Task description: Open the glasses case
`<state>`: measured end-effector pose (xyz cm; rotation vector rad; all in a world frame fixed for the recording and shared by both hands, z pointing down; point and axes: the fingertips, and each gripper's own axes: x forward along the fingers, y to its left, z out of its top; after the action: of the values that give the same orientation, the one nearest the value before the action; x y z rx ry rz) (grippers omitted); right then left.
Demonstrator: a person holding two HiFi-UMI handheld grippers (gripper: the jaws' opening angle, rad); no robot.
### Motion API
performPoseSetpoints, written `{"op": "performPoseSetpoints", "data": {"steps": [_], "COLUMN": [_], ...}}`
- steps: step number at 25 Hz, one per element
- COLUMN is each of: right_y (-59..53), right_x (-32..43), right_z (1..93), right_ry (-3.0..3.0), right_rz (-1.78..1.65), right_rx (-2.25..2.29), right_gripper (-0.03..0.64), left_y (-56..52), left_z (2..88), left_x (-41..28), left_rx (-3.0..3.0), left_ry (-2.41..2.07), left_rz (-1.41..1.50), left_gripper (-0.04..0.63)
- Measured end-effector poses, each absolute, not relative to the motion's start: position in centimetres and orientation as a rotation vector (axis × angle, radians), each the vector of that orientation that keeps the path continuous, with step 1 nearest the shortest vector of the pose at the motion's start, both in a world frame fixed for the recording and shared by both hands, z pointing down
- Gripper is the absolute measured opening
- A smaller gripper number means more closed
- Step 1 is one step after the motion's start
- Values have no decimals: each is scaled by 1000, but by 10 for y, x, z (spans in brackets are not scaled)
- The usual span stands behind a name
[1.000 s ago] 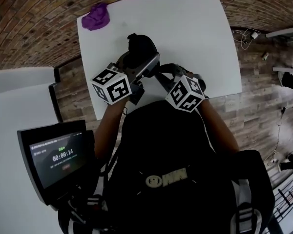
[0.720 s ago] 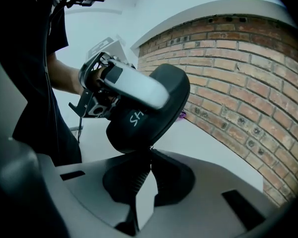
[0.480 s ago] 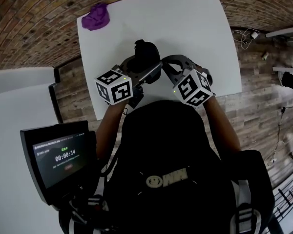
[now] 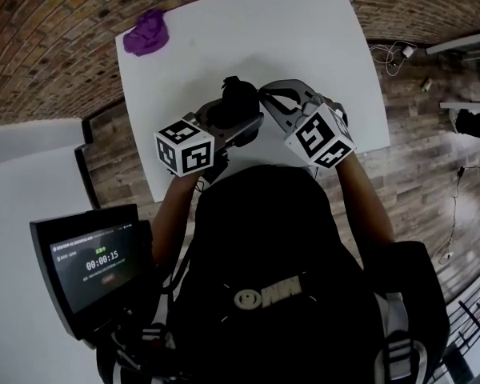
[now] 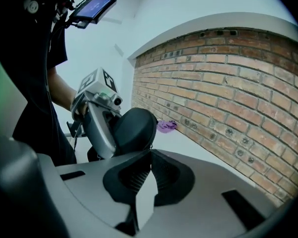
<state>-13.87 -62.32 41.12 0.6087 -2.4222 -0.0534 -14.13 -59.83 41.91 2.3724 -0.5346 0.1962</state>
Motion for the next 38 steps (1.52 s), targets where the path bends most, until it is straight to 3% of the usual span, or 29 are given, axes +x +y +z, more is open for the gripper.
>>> {"op": "performPoseSetpoints", "data": {"steps": [5, 8, 9, 12, 15, 19, 24, 27, 32, 38], "right_y": [-620, -625, -628, -624, -609, -591, -609, -636, -664, -657], "right_x": [-136, -130, -125, -122, -139, -164, -155, -124, -87, -97], "right_z": [406, 395, 387, 366, 365, 371, 357, 334, 317, 339], "right_ry": [-2476, -2625, -2698, -2881, -2924, -2915, -3052, -3241, -3427, -3376], "right_rz": [12, 226, 330, 607, 720, 760, 816, 1039, 1488, 1806], "right_rx": [612, 626, 631, 486, 270, 73, 229, 449, 850, 982], "right_gripper": [9, 11, 39, 233, 292, 298, 295, 293, 293, 293], "left_y": [-596, -596, -596, -594, -582, -570, -583, -589, -603, -618], "left_z": [415, 411, 410, 409, 405, 401, 392, 390, 368, 351], "left_x": [-138, -138, -138, -137, -127, -109, -119, -128, -131, -138], "left_rx": [2381, 2393, 2394, 2405, 2455, 2498, 2506, 2481, 2421, 2374], "left_ry": [-487, -474, -474, -452, -363, -258, -344, -381, -449, -496], "left_rz": [173, 154, 155, 157, 203, 249, 111, 34, -190, -329], "left_gripper": [259, 259, 259, 259, 261, 264, 276, 322, 324, 322]}}
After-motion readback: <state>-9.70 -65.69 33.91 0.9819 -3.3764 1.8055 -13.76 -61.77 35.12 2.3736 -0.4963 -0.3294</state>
